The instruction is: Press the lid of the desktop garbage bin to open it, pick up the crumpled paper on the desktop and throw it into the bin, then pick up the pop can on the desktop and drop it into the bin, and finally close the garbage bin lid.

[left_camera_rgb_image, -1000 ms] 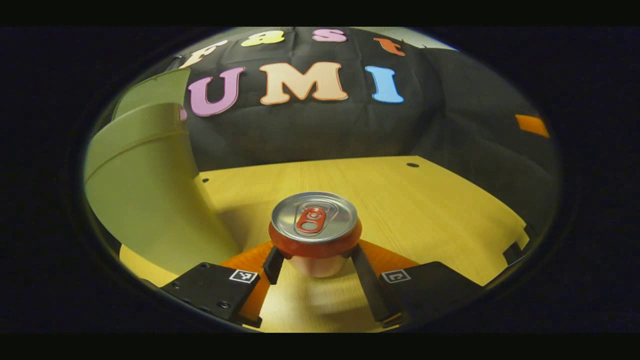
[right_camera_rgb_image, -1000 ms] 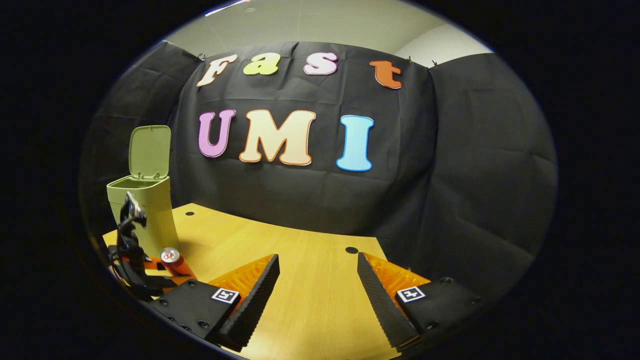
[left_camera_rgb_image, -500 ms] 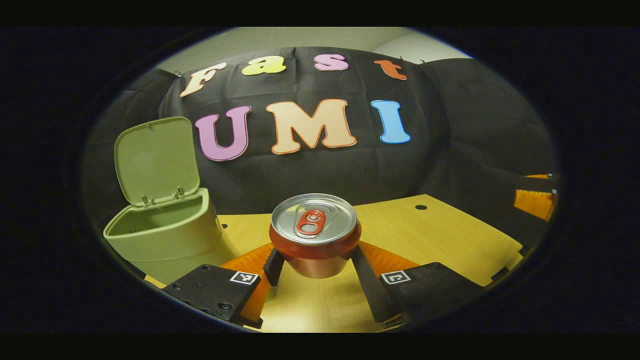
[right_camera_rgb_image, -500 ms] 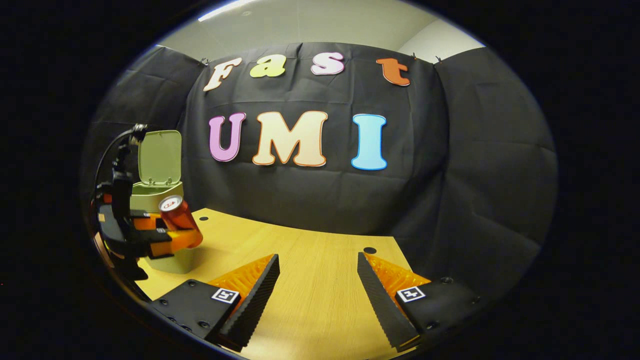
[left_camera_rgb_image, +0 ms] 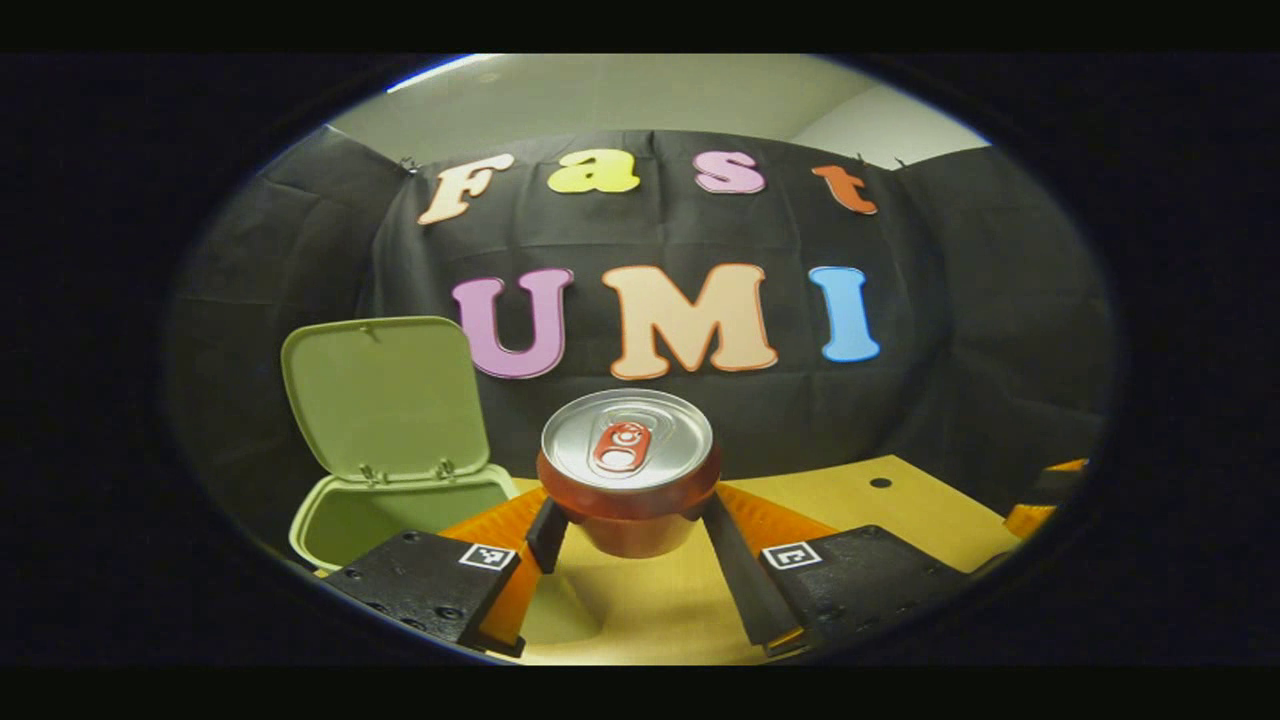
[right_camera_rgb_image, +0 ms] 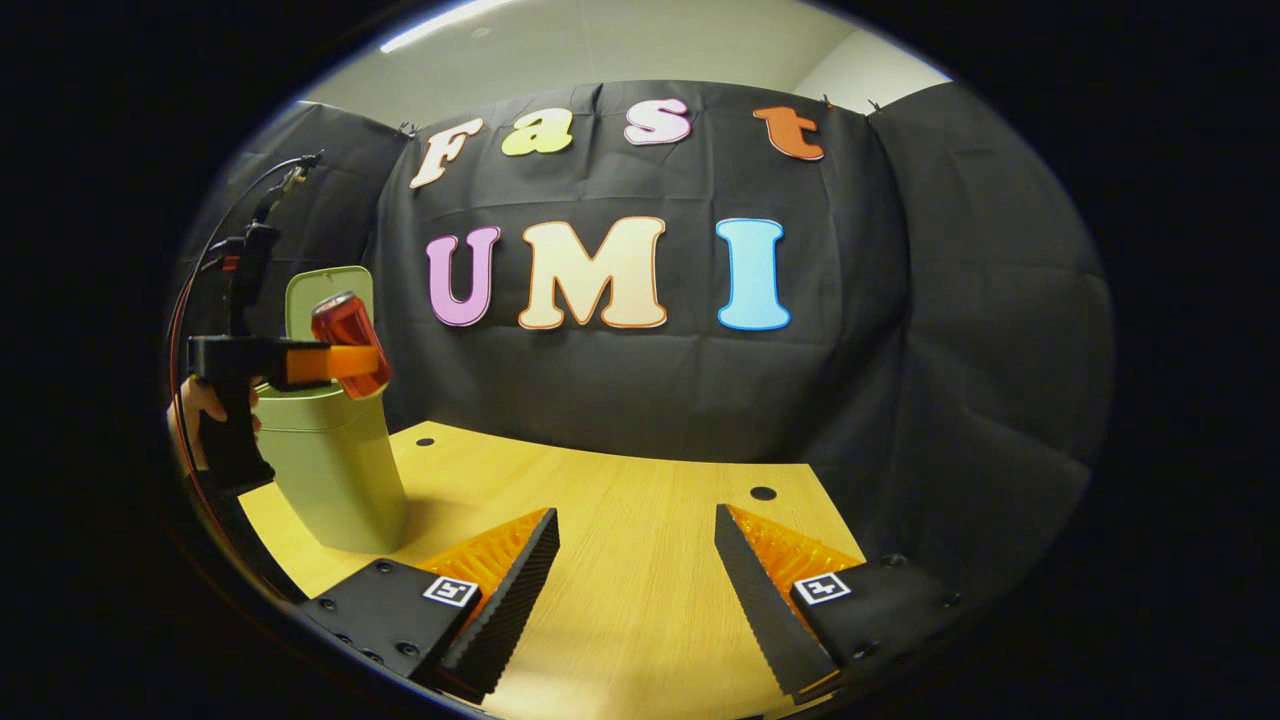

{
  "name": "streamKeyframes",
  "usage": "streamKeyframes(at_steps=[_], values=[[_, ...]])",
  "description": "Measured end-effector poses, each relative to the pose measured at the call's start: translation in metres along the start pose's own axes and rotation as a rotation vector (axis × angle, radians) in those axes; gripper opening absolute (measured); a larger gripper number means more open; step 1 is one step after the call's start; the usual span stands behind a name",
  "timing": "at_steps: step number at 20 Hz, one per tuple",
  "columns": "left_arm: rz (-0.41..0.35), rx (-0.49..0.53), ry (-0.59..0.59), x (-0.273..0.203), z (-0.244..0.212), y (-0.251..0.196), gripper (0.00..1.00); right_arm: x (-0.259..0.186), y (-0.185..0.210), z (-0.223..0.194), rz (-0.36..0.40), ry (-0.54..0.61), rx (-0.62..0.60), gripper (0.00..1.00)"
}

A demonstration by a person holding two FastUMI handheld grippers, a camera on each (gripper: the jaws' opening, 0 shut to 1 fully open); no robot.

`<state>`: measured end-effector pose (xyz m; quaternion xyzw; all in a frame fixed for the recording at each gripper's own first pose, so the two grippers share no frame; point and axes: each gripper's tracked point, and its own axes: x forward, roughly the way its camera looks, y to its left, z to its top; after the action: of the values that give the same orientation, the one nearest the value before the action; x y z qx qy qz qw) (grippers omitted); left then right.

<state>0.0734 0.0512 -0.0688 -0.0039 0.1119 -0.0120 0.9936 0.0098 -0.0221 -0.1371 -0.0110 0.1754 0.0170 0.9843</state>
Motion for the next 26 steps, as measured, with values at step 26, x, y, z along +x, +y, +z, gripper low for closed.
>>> streamKeyframes(at_steps=[26], values=[[0.326,0.036,-0.11,-0.004,0.09,0.202,1.0,0.024,0.029,-0.007,-0.021,0.018,-0.01,0.98]])
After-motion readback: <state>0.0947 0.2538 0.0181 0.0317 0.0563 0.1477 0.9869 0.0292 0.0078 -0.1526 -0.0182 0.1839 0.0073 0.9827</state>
